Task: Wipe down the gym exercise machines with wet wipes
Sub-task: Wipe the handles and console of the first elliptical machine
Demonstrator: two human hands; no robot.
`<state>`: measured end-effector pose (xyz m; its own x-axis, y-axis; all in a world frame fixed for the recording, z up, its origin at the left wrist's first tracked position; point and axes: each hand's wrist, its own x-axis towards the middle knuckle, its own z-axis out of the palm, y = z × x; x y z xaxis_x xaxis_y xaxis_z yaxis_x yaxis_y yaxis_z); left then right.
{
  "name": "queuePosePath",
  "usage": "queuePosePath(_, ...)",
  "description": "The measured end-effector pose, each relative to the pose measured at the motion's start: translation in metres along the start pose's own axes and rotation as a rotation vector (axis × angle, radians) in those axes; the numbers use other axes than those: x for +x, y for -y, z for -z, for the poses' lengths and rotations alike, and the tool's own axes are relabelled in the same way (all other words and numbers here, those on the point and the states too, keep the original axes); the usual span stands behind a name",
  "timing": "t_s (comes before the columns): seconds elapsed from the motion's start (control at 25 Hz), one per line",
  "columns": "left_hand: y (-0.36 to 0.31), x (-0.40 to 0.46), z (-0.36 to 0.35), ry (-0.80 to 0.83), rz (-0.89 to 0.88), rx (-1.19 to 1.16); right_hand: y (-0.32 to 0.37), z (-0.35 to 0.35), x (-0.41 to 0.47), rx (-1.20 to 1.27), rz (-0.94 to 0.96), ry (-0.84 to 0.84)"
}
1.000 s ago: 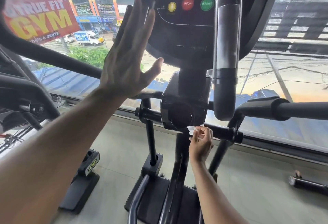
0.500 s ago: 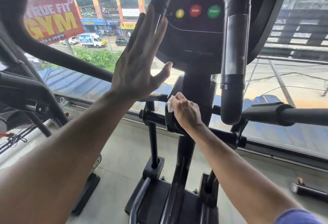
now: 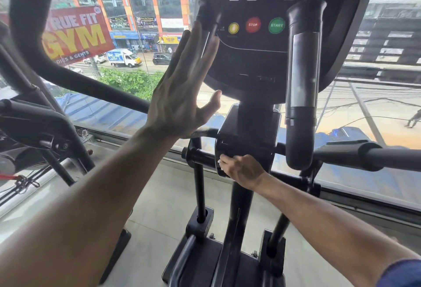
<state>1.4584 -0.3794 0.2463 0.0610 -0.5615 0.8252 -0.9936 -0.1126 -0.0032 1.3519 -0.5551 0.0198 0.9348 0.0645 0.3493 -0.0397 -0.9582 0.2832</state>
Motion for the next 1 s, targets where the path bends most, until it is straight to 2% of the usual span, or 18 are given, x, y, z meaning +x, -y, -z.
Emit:
queuePosePath(0.12, 0.008, -0.002, -0.003, -0.004, -0.020, 0.038, -0.004, 0.020, 0.012, 0.020, -0.061, -0.104)
queuePosePath(0.24, 0.007, 0.000, -0.003, 0.019, -0.033, 0.050, -0.019, 0.042, 0.020, 0.086, -0.256, -0.227)
queuePosePath(0.32, 0.006, -0.001, -0.003, 0.011, -0.020, 0.070, -0.021, 0.044, 0.026, 0.122, -0.313, -0.226)
queuePosePath(0.44, 0.004, -0.001, -0.003, 0.010, -0.024, 0.080, 0.002, 0.029, 0.026, 0.072, -0.197, -0.030)
queuePosePath(0.56, 0.003, -0.002, -0.002, 0.020, -0.031, 0.064, 0.024, 0.010, 0.013, -0.028, -0.055, 0.261)
queuePosePath(0.68, 0.005, -0.001, -0.002, 0.026, -0.023, 0.061, 0.030, 0.001, 0.009, 0.017, -0.055, 0.344)
queuePosePath(0.8, 0.003, -0.001, -0.001, 0.026, -0.028, 0.046, 0.028, 0.005, 0.005, 0.063, -0.050, 0.315)
queuePosePath(0.92, 0.002, 0.000, 0.001, 0.005, -0.053, 0.012, 0.006, 0.017, 0.001, 0.222, -0.187, 0.090)
queuePosePath(1.0, 0.005, -0.002, 0.000, 0.005, -0.075, 0.031, -0.003, 0.016, -0.004, 0.237, -0.254, 0.054)
